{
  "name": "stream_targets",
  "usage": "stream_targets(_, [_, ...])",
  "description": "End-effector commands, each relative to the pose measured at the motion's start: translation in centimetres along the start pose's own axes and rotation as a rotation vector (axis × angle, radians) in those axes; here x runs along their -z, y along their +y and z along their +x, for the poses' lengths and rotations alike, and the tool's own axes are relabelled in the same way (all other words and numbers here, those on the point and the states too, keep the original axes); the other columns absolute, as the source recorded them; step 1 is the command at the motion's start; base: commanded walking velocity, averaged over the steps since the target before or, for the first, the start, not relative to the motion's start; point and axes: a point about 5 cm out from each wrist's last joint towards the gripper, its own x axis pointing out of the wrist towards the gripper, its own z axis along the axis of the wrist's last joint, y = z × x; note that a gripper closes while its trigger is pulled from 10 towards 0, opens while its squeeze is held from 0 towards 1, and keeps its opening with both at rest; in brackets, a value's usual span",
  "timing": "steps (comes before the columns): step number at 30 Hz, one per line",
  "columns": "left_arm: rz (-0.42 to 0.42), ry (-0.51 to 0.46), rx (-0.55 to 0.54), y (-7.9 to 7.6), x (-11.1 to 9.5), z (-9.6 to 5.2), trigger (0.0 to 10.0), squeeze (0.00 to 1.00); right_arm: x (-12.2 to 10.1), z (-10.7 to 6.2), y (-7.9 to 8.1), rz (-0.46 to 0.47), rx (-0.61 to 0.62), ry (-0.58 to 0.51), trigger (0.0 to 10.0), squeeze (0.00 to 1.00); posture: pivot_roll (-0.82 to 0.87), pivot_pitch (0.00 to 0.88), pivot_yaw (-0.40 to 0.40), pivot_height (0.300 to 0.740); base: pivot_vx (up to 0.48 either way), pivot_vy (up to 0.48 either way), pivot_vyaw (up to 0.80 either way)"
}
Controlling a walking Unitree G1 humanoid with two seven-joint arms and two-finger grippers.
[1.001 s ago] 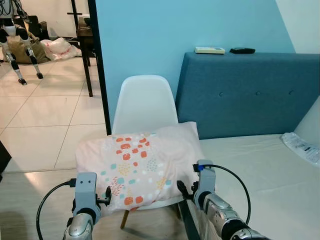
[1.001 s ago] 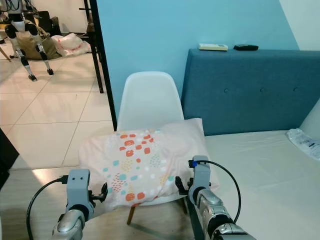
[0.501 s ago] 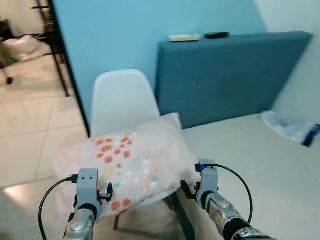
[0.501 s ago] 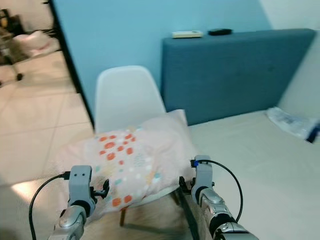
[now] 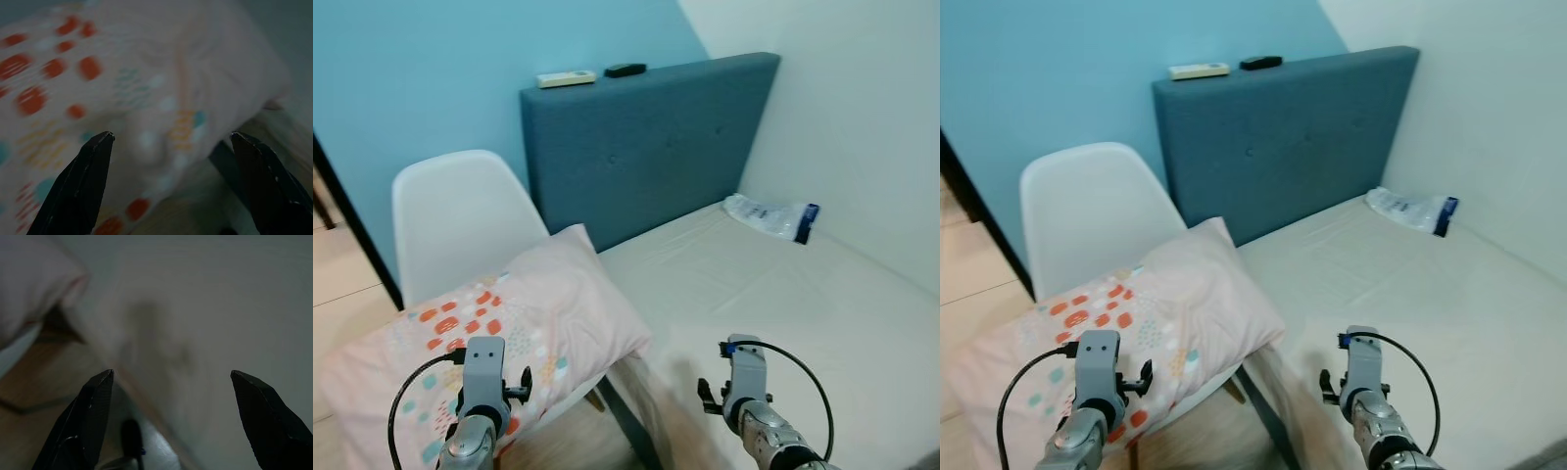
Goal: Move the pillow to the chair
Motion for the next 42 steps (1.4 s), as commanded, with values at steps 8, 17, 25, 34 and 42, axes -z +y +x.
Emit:
stream_targets(8, [0.016, 0.022, 0.045, -0.8, 0.9, 0.0, 10.0, 0.0, 0.8, -0.2, -0.8, 0.014, 0.05, 0.024, 10.0, 0.0, 0.07, 0.0, -0.044, 0.736, 0.0, 0.0, -0.68])
stream_targets(17, [0.029, 0.02, 0.049, -0.7, 1.0, 0.0, 10.0, 0.0, 1.2, -0.2, -1.0, 0.017, 0.065, 0.036, 10.0, 0.0, 0.07, 0.0, -0.04, 0.736, 0.0, 0.0, -0.68])
stream_targets(25, [0.036, 0.029, 0.053, -0.9, 1.4, 0.0, 10.0, 0.0, 1.5, -0.3, -1.1, 0.015, 0.071, 0.043, 10.0, 0.0, 0.07, 0.0, -0.042, 0.736, 0.0, 0.0, -0.68])
stream_targets(34, [0.057, 0.111, 0.046, -0.7, 3.7, -0.7, 10.0, 0.0, 2.2, -0.4, -0.9, 0.007, 0.051, 0.055, 10.0, 0.0, 0.07, 0.0, -0.046, 0.736, 0.0, 0.0, -0.68])
stream_targets(42, [0.03, 0.118, 0.082, -1.0, 4.7, -1.5, 10.0, 0.0, 3.1, -0.6, 0.1, -0.007, 0.002, 0.062, 10.0, 0.0, 0.08, 0.0, -0.048, 0.736, 0.0, 0.0, -0.68])
